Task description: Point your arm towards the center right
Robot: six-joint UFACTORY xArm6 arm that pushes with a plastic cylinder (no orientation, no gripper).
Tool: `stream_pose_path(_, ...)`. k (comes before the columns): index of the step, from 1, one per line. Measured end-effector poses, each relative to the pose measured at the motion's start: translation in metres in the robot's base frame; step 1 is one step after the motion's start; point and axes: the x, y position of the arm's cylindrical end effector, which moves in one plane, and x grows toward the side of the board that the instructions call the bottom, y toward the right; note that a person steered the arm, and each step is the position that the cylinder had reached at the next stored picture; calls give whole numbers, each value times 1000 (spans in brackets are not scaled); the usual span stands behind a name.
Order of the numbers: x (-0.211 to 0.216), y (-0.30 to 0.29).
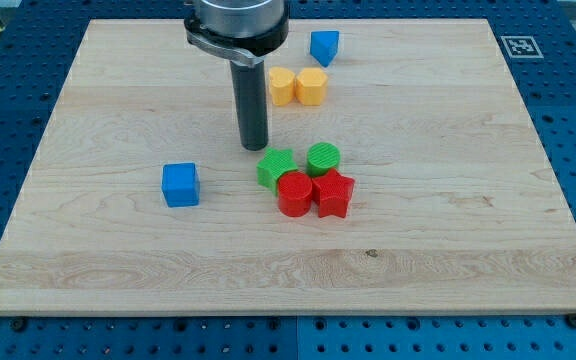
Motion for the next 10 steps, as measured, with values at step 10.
stream_pose_path(10,-24,227)
